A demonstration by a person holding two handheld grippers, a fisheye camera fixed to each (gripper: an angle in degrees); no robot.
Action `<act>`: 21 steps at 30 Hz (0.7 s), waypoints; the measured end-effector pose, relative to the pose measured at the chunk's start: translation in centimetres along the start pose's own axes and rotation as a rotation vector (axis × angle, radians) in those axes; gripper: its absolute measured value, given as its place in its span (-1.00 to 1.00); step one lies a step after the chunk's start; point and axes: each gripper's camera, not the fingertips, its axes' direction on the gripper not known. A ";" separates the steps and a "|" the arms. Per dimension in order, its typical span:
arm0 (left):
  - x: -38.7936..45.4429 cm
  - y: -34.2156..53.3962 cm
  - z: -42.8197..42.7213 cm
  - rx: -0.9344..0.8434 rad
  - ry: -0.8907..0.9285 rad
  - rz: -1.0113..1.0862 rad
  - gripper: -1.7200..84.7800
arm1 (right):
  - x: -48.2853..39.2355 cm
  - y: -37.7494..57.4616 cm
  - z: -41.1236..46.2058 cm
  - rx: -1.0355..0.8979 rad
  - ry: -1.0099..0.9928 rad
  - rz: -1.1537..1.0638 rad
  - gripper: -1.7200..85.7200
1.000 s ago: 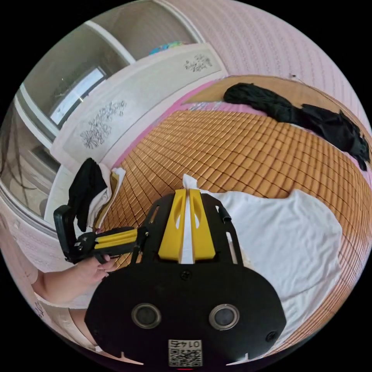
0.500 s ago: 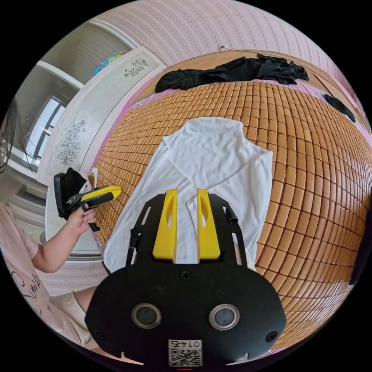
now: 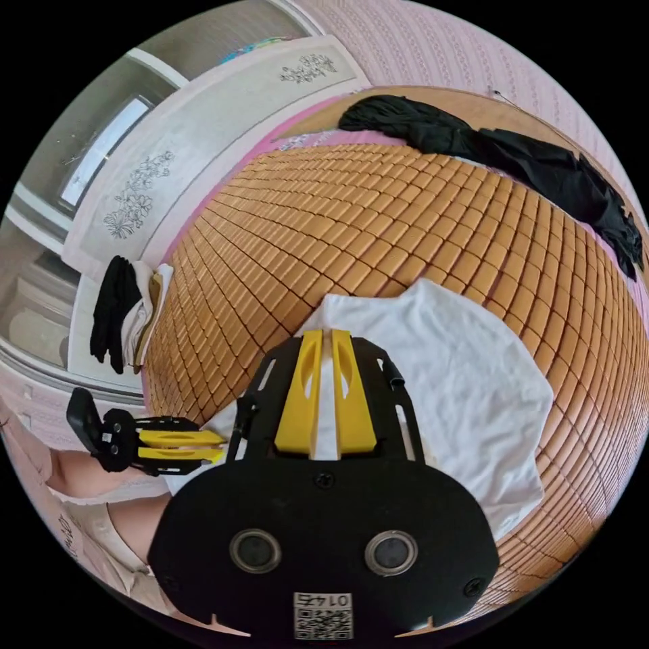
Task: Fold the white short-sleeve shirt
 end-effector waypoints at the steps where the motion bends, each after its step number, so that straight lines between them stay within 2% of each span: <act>1: -0.3 0.0 -0.2 0.012 0.021 -0.010 -0.95 | -0.3 -0.3 -0.3 0.002 0.001 -0.013 -0.92; 8: -4.0 0.5 -3.3 0.155 0.065 -0.121 -0.98 | -3.0 -5.6 1.1 -0.046 -0.018 -0.191 -0.93; 11: -5.9 0.2 -2.9 0.147 0.003 -0.158 -0.97 | -4.0 -7.5 4.1 -0.143 0.050 -0.251 -0.92; 14: -7.9 0.1 -1.7 0.100 0.013 -0.228 -0.93 | -4.2 -8.2 4.6 -0.182 0.137 -0.215 -0.85; 19: -9.7 -0.2 -3.4 0.117 0.051 -0.243 -0.81 | -1.4 -3.7 -4.3 0.027 0.110 -0.125 -0.81; 21: -10.2 -0.8 -4.4 0.133 0.045 -0.216 -0.82 | 2.2 1.6 -8.7 0.091 0.197 -0.015 -0.80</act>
